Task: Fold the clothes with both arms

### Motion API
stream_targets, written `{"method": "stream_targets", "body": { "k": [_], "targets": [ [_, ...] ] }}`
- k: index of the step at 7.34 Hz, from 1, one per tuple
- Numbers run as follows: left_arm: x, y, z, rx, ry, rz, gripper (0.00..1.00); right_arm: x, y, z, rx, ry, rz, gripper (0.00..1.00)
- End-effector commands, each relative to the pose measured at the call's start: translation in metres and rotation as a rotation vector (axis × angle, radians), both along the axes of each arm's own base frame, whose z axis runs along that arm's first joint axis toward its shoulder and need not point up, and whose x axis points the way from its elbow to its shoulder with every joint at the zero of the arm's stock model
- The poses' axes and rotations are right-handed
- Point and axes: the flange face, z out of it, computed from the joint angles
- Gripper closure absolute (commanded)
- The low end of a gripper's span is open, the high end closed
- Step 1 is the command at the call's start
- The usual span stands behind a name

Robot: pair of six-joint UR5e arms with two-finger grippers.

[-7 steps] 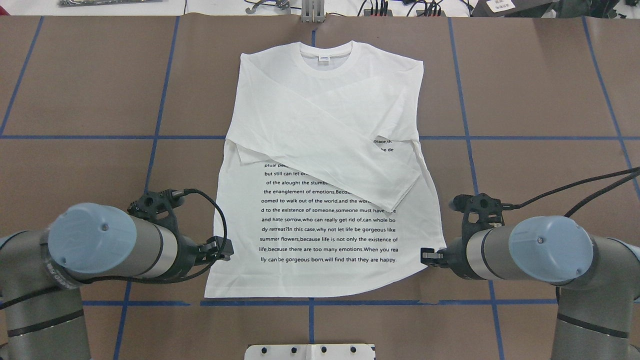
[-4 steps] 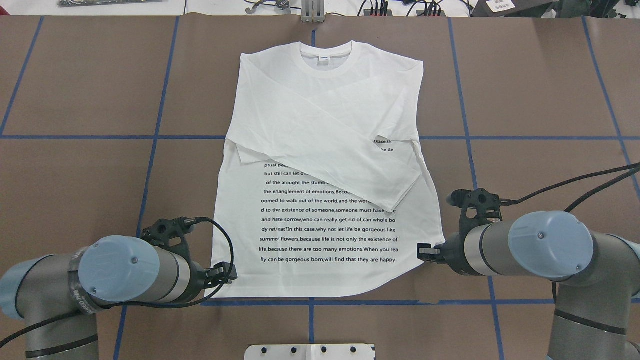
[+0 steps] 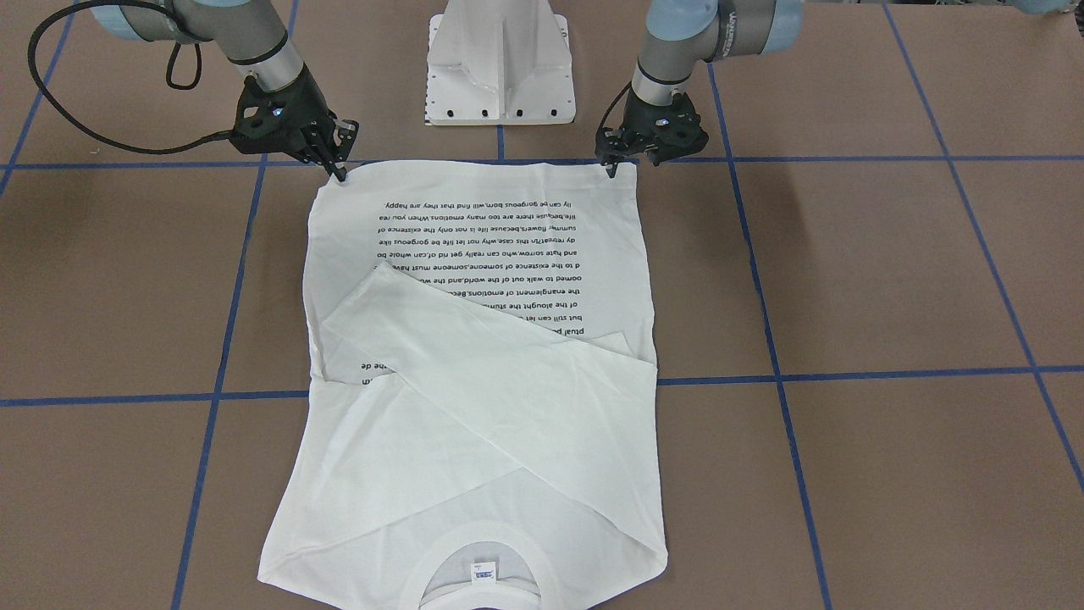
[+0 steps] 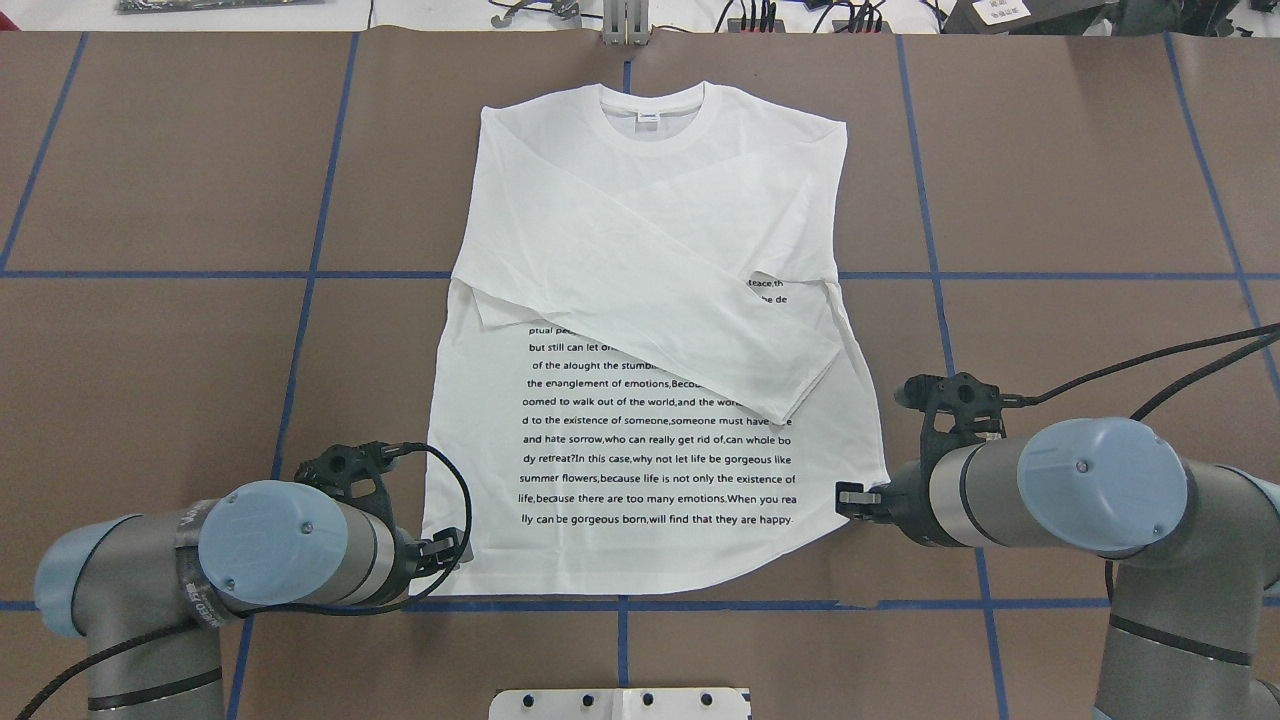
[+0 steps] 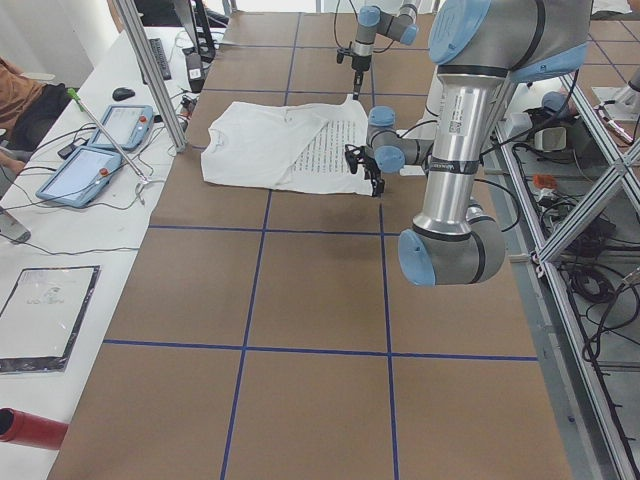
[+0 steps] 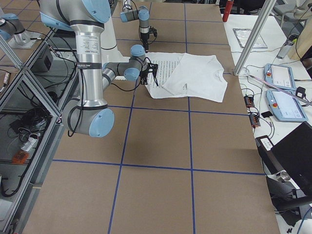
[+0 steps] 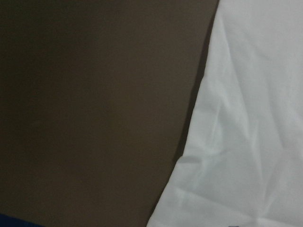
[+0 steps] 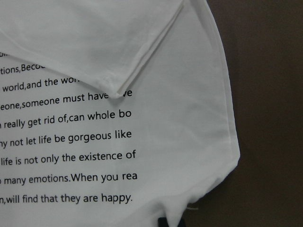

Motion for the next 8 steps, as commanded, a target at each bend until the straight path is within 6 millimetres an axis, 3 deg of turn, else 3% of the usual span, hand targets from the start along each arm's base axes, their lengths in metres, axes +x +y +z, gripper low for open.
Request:
{"method": "stream_targets", "body": {
  "k": [1,4,6,8],
  "targets": [
    [0.005,0.004,0.001,-0.001,-0.004,0.010,0.17,0.000,-0.001,0.000,0.000,0.001,0.001,1.00],
    [0.017,0.012,0.010,-0.012,-0.023,0.024,0.21,0.000,-0.002,0.001,0.000,0.002,0.003,1.00],
    [0.017,0.012,0.010,-0.012,-0.023,0.024,0.30,0.002,-0.005,0.002,-0.001,0.003,0.006,1.00],
    [0.019,0.012,0.003,-0.013,-0.012,0.023,0.58,0.003,-0.007,0.002,0.001,0.004,0.007,1.00]
  ]
}}
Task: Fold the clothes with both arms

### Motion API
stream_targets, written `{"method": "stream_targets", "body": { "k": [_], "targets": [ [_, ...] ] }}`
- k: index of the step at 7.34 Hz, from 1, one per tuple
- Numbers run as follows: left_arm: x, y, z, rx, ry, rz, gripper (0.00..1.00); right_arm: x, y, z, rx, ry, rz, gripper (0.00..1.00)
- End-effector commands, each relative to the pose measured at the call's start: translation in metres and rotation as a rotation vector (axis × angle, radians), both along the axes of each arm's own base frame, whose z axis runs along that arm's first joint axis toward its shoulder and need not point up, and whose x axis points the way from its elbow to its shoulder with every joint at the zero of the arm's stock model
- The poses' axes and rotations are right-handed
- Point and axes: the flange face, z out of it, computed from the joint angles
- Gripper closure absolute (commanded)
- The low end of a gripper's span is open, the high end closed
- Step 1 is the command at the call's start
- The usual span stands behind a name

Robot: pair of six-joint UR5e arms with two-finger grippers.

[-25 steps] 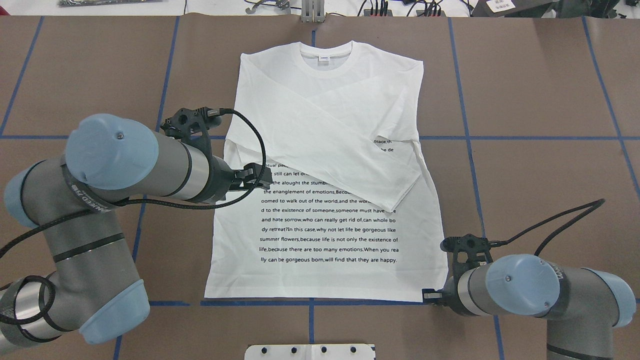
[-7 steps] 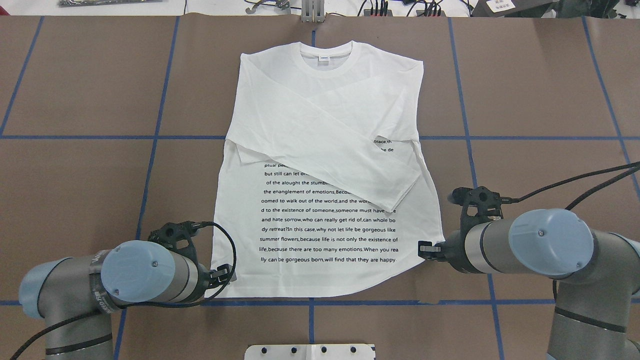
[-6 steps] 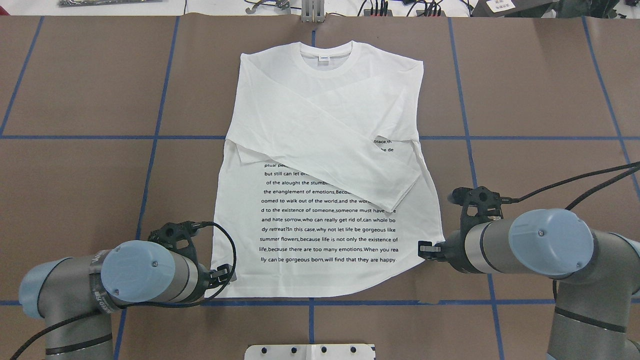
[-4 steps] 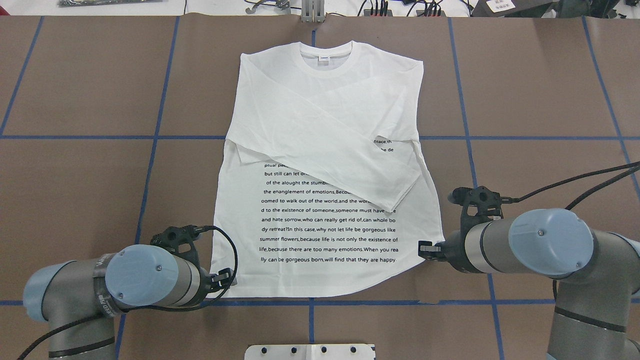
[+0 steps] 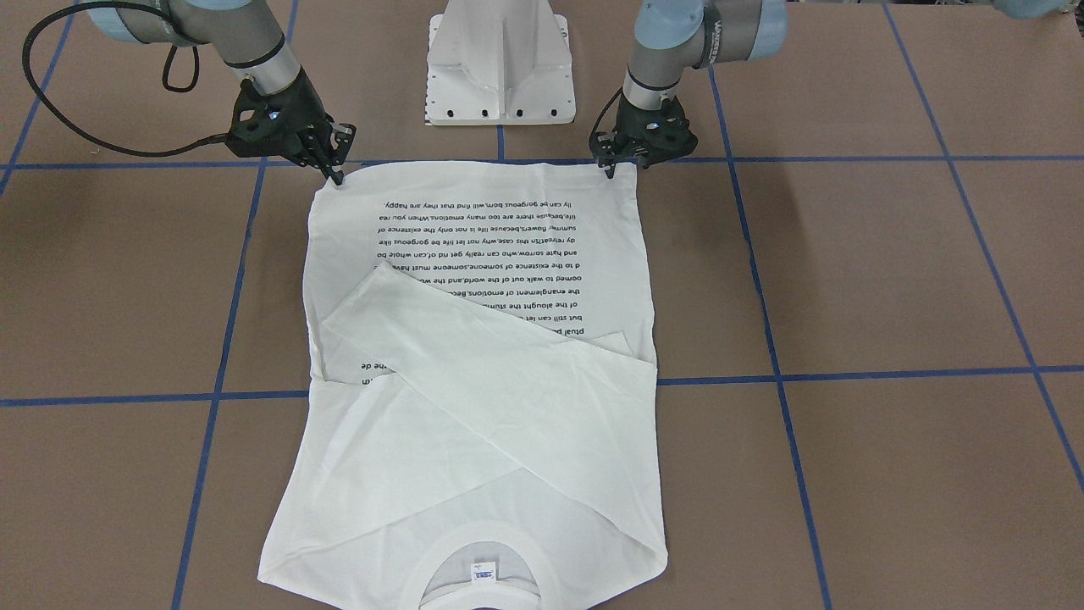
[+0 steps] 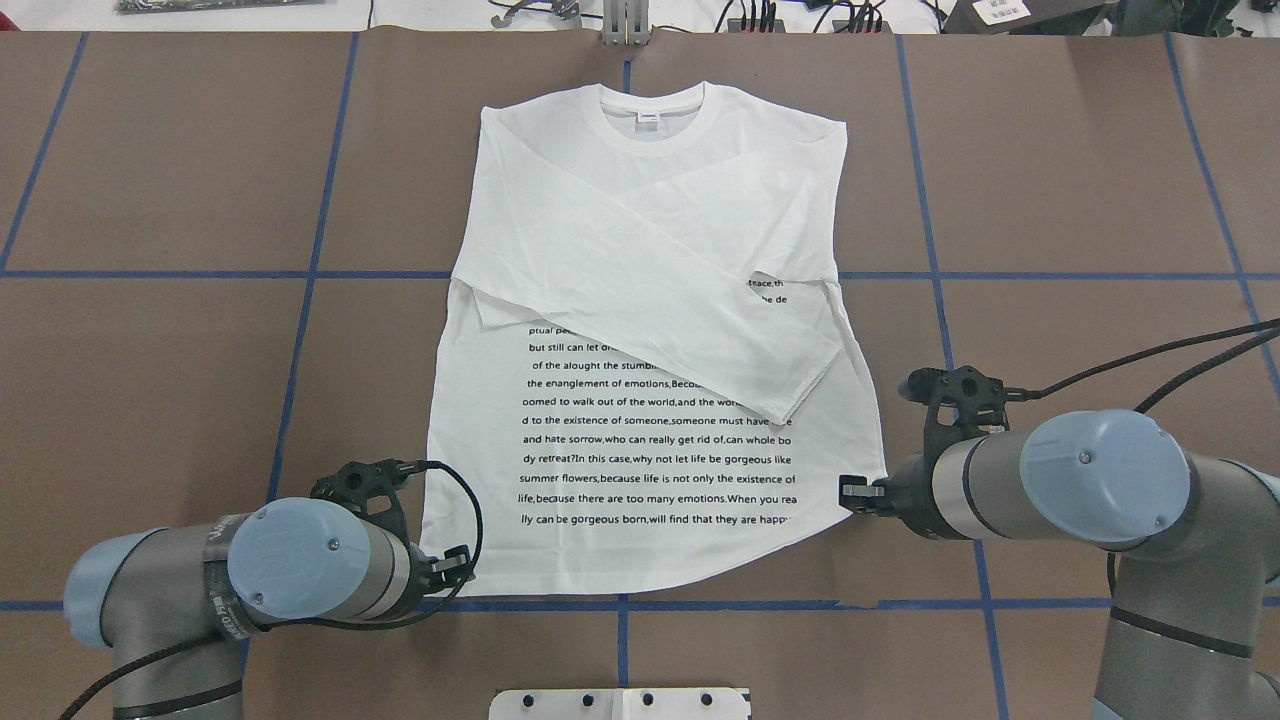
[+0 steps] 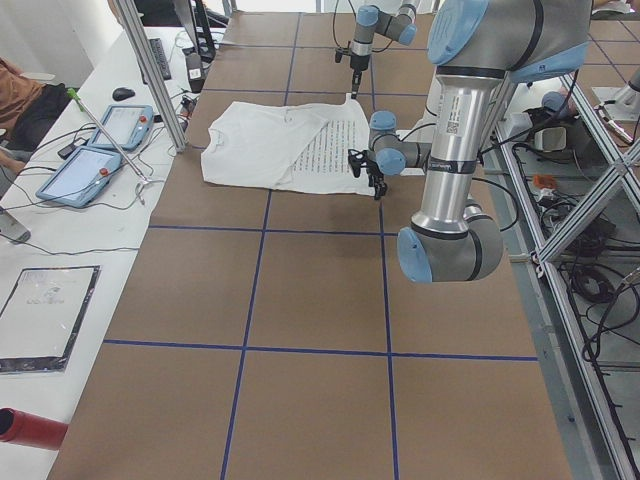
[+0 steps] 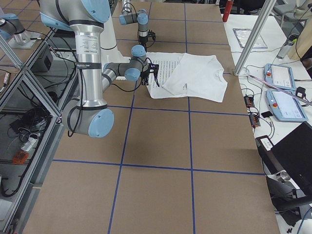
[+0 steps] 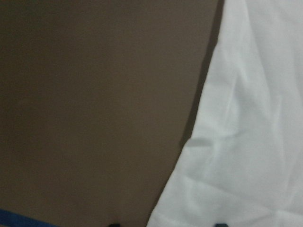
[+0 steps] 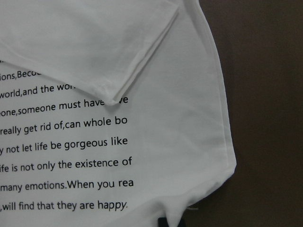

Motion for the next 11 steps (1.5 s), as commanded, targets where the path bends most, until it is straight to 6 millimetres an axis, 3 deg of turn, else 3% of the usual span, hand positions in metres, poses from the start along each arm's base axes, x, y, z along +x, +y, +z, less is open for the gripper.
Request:
{"method": "stream_targets", "body": {
  "k": [1,4,6,9,11],
  "targets": [
    [0.001,0.001,-0.001,-0.003,0.001,0.003,0.67,0.002,-0.003,0.000,0.002,0.001,0.004,1.00],
    [0.000,-0.001,-0.016,0.002,0.021,0.000,0.81,0.004,-0.006,0.002,0.004,0.004,0.008,1.00],
    [0.006,-0.007,-0.048,0.000,0.013,-0.008,0.98,0.006,-0.008,0.003,-0.004,0.005,0.008,1.00],
    [-0.025,-0.010,-0.082,0.011,0.075,-0.024,1.00,0.015,-0.014,0.005,-0.040,-0.005,-0.010,1.00],
    [-0.064,0.001,-0.108,0.014,0.048,-0.009,1.00,0.028,-0.011,-0.002,-0.058,-0.030,-0.030,1.00]
  ]
}}
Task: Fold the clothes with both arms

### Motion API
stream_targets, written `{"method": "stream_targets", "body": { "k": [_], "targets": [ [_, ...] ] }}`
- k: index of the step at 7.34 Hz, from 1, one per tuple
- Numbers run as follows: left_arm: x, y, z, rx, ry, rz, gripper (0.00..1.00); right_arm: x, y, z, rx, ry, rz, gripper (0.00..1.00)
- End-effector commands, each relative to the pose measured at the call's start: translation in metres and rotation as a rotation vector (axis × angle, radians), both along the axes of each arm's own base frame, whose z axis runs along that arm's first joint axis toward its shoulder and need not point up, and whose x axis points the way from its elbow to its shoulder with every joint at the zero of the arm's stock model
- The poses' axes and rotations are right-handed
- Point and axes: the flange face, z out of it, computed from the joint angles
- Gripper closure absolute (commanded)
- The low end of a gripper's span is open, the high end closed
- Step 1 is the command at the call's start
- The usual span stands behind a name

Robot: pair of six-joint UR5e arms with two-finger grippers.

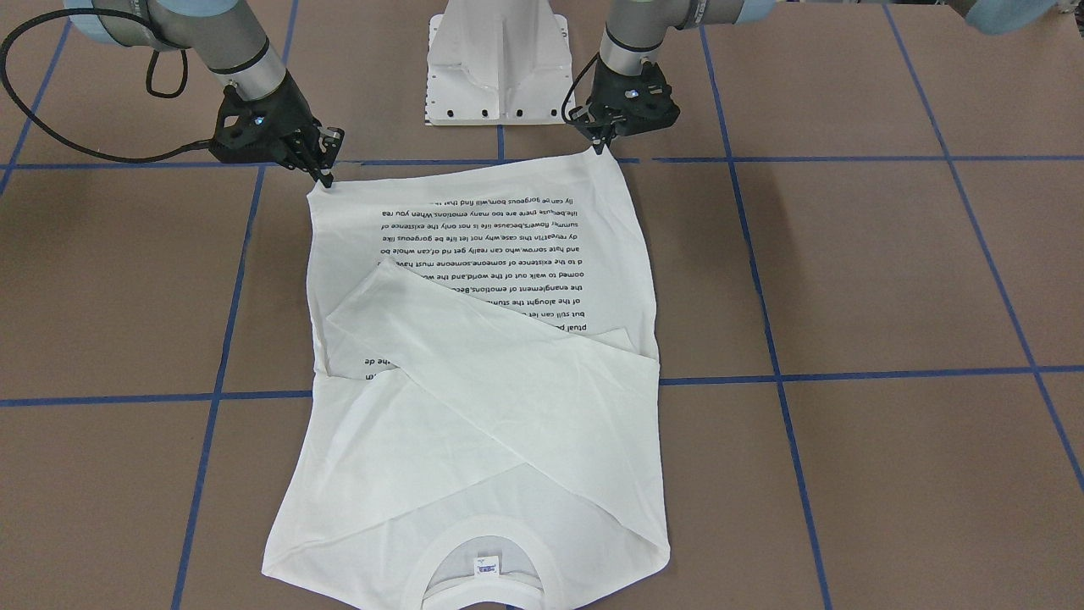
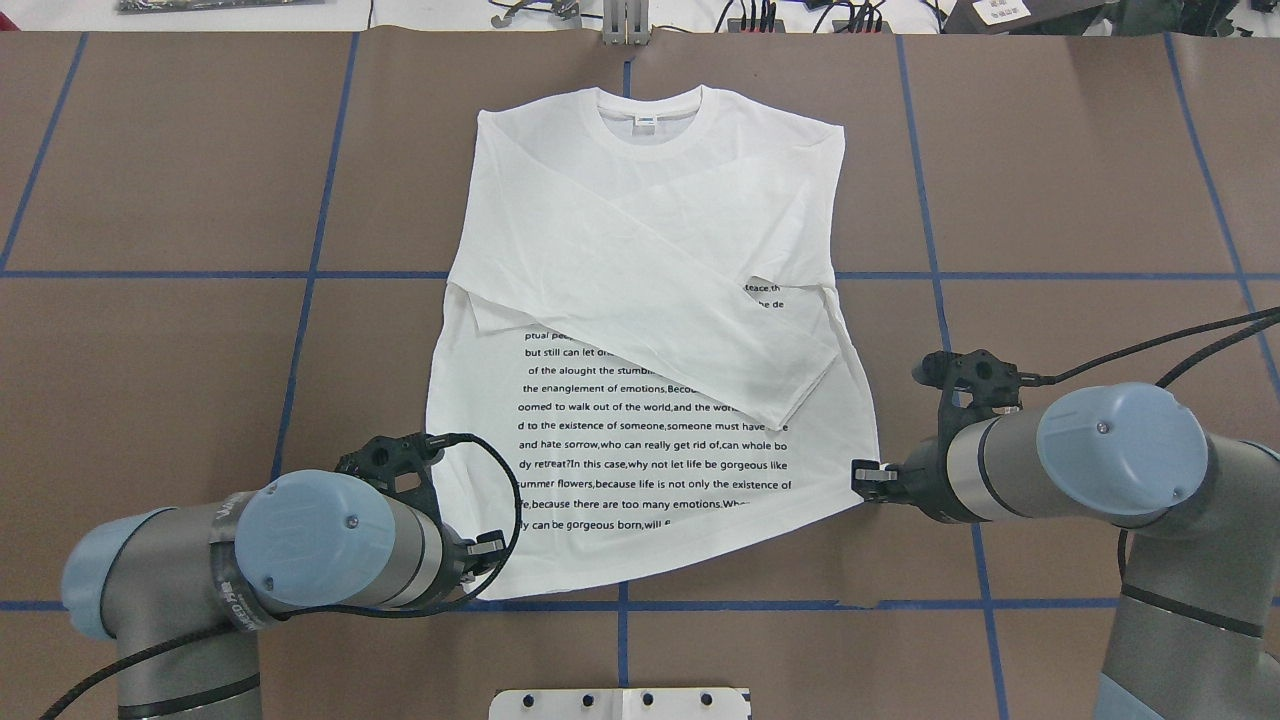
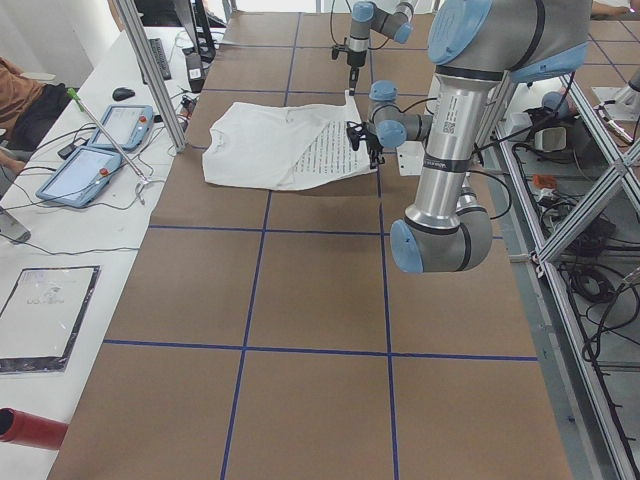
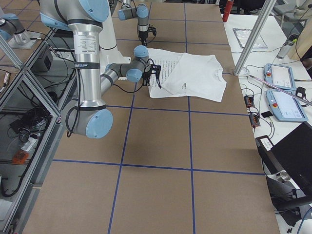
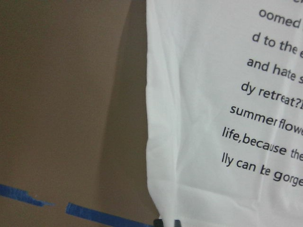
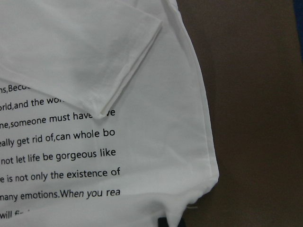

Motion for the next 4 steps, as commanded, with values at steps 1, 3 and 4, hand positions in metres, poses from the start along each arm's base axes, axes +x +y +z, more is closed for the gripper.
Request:
{"method": "stream_targets", "body": {
  "k": [1,3,4],
  "targets": [
    [-0.0334,0.0085,-0.0205,0.001,-0.022,0.010,1.00,0.0197,0.0086,0.0018,-0.026,-0.012,-0.027,1.00],
    [-0.0318,0.0064,-0.0123,0.017,-0.043,0.024,1.00,0.0259,0.0051,0.0038,-0.064,-0.024,-0.052,1.00],
    [-0.0333,0.0044,-0.0137,0.027,-0.039,0.027,1.00,0.0266,0.0040,0.0036,-0.069,-0.027,-0.055,1.00]
  ]
}}
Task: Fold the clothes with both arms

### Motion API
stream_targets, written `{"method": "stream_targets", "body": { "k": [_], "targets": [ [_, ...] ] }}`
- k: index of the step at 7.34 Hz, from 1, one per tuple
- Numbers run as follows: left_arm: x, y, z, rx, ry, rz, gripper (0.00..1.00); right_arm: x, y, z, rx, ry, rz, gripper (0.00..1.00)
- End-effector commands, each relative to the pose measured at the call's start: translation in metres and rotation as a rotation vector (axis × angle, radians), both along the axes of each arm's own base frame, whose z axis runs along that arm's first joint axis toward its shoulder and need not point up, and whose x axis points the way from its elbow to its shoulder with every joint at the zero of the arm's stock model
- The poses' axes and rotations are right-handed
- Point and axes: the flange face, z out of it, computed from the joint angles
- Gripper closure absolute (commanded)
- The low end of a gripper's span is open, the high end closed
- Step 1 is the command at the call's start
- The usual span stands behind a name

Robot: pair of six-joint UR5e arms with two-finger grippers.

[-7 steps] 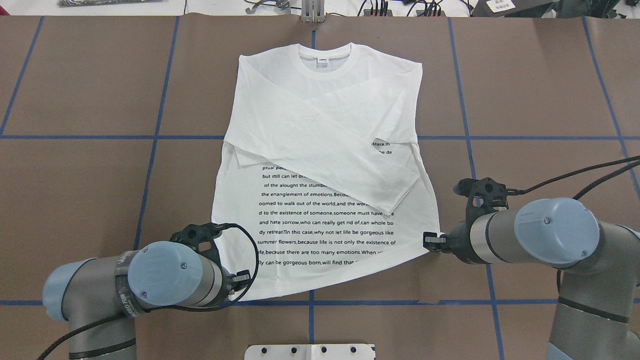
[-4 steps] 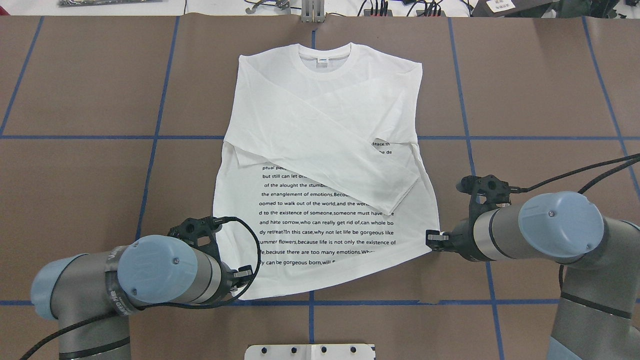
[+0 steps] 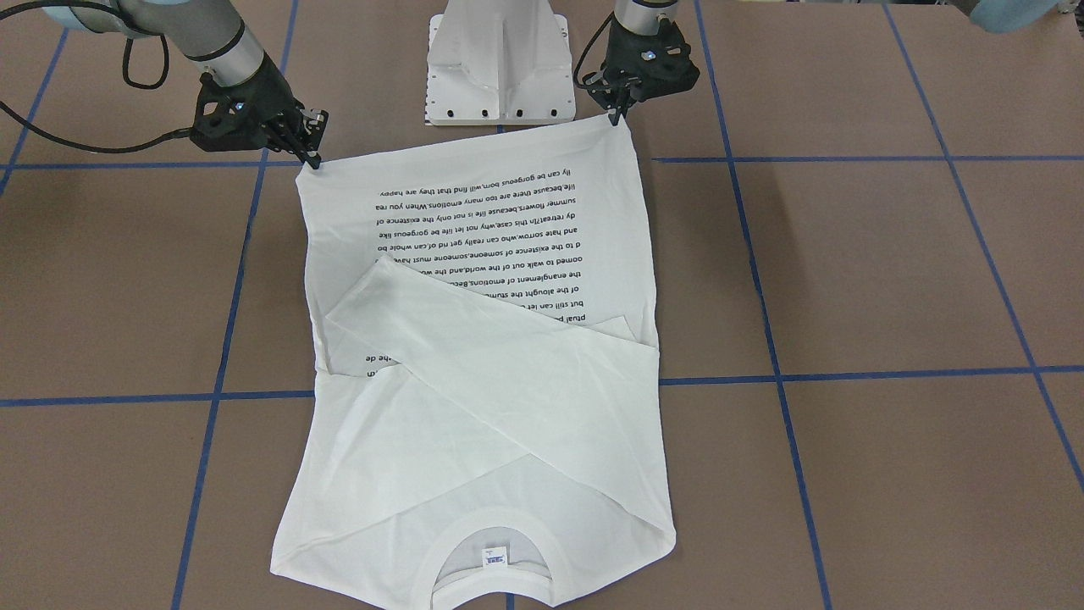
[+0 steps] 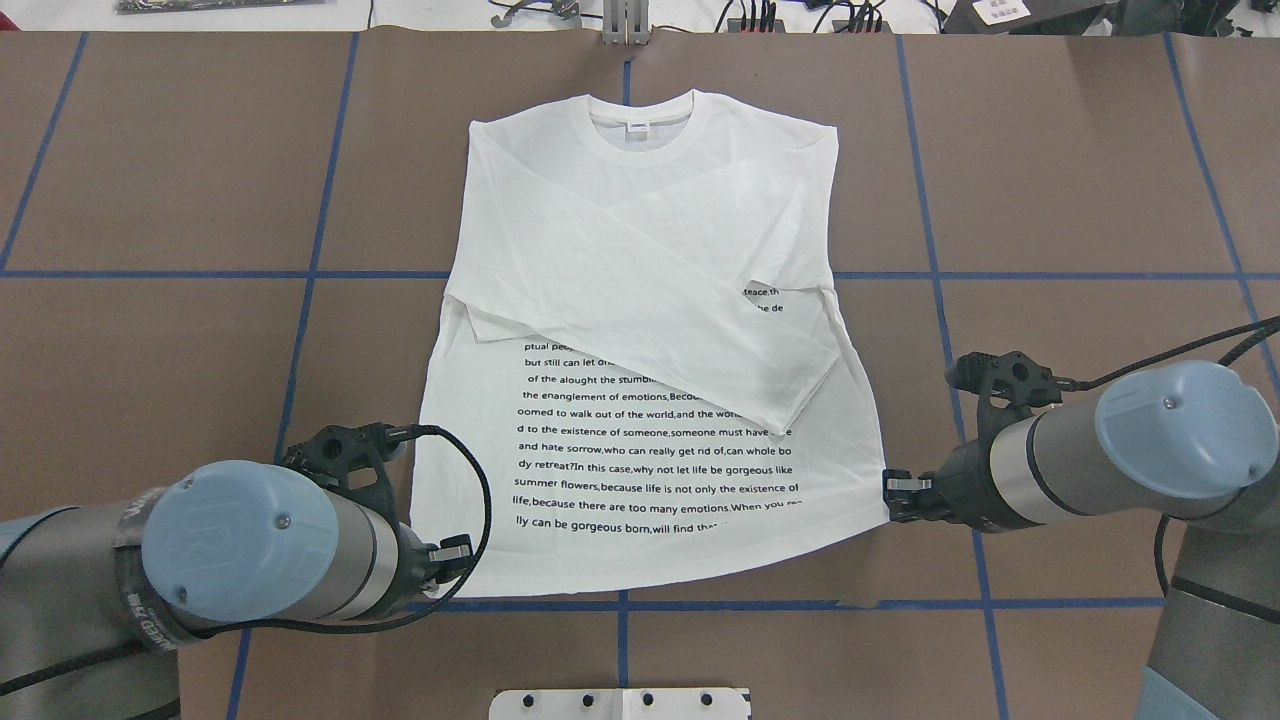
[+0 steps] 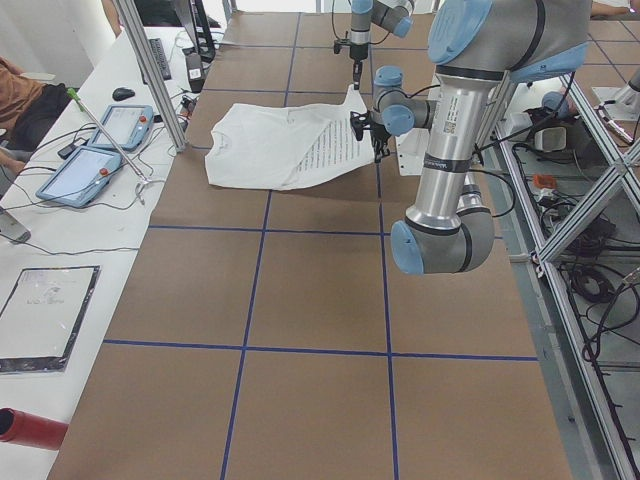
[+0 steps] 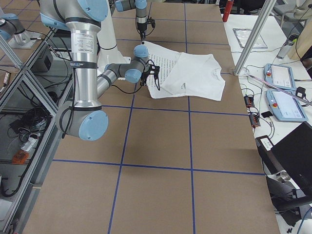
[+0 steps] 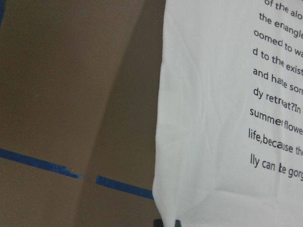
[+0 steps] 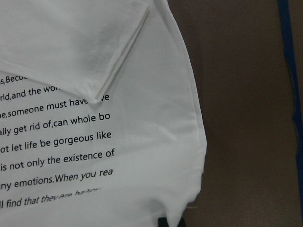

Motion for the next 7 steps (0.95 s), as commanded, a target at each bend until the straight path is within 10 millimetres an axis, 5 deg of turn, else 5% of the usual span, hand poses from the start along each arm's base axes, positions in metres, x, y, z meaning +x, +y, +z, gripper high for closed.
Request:
{"method": "stream_targets", "body": {
  "k": [1,7],
  "targets": [
    [-0.001,-0.003,0.001,0.014,-0.002,0.007,1.00,0.003,-0.003,0.001,-0.016,-0.006,-0.008,1.00],
    [-0.011,-0.015,-0.012,-0.010,0.031,-0.001,1.00,0.037,-0.023,-0.006,-0.096,-0.065,-0.031,1.00]
  ]
}}
